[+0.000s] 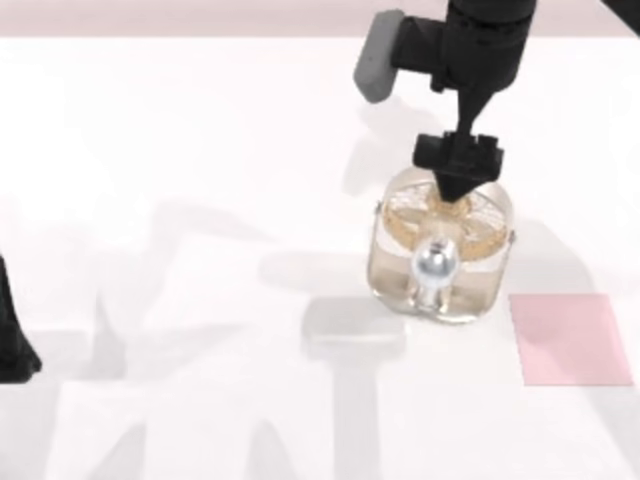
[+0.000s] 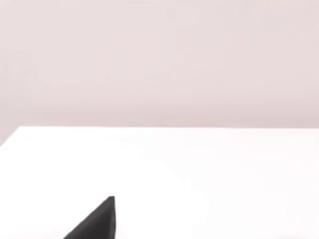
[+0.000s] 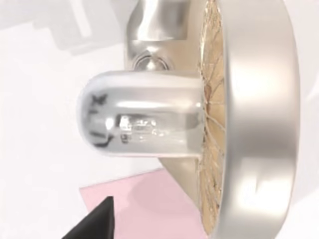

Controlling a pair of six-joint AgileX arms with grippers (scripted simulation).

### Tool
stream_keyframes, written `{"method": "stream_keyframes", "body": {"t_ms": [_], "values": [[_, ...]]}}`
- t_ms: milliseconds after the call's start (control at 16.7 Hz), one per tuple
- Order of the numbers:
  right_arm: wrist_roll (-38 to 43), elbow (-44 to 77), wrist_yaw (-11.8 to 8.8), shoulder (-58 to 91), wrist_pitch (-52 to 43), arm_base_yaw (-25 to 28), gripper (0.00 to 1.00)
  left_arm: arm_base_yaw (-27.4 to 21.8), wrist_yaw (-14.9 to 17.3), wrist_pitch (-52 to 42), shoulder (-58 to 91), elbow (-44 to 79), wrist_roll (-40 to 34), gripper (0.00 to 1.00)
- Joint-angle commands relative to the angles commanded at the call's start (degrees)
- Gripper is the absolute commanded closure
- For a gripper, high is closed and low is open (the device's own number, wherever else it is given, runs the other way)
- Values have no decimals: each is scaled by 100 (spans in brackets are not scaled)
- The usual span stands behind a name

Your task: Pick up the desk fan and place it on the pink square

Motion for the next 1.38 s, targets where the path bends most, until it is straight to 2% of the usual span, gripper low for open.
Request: {"method": "stream_keyframes", "body": {"t_ms": [240,660,960,1380], "values": [[-7,-247,-1,-71,216,-10,0,0,0,0,0,0,0,0],[6,-1825,-4,-416,1395,10,0,0,0,0,0,0,0,0],[6,-1908,-5,-435,1473,11,0,0,0,0,0,0,0,0],[6,-1908,-5,-435,1473,11,53,0,0,0,0,0,0,0]]}}
